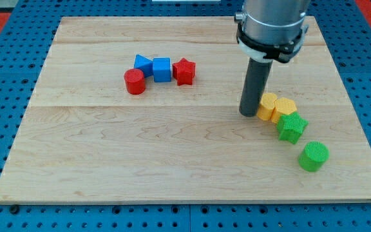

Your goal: Push the yellow blocks towards the green blocks

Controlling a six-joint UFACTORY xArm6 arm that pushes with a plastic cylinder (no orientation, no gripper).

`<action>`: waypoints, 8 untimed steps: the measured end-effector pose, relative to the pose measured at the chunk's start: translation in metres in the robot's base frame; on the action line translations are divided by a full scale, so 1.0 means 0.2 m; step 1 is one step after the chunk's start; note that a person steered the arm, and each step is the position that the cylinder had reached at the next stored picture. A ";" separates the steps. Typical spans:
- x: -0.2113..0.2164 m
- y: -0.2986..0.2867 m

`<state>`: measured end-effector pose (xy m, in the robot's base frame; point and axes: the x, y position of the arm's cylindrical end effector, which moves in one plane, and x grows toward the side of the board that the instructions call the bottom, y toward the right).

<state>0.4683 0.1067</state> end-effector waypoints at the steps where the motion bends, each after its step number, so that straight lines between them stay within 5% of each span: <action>1: -0.09 -0.15; 3: -0.20 0.33; 6: 0.04 0.35; 8: -0.17 0.42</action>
